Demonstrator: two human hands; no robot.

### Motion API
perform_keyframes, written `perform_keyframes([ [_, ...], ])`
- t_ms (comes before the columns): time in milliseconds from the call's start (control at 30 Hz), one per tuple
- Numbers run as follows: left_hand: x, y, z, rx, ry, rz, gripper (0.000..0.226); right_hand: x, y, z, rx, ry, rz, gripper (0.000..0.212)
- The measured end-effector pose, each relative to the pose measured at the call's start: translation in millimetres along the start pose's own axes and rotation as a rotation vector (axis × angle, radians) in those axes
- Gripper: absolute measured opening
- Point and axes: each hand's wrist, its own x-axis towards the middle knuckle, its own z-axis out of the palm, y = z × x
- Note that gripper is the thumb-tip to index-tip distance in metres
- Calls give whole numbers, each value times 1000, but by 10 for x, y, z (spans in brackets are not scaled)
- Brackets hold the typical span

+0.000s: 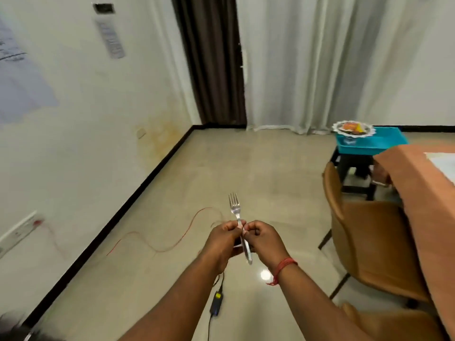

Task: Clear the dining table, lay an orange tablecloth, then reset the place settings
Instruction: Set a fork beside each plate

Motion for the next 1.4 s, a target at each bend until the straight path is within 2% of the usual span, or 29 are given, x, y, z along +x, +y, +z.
perform_keyframes([
  [133, 584, 326, 299, 69, -234, -29, 23, 368, -140, -300, 73, 188, 28, 7],
  [400, 1872, 759, 1355, 170, -492, -87, 23, 1334, -239, -1287, 101, 408, 75, 12],
  [633, 3290, 1544, 2514, 285, -556, -33, 24, 2784, -551, -2396, 40, 509, 81, 9],
  [867, 4458, 2265, 3537, 317, -620, -3, 24, 4011, -918, -3373, 93, 648, 57, 8],
  [1033, 5344, 2596, 4259, 356, -753, -16, 24, 4799, -968, -3958, 116, 781, 56, 10],
  [1133, 5863, 2747, 4769, 382, -860, -89, 23, 5218, -971, -4329, 170, 928, 68, 10],
  [1267, 6272, 2922, 5324, 451, -1030, -107, 22, 5554, -956, -4679, 231, 1074, 81, 9],
  [1400, 6627, 2816, 6055, 572, -1155, -146, 20, 5769, -865, -5147, 290, 1250, 132, 8],
])
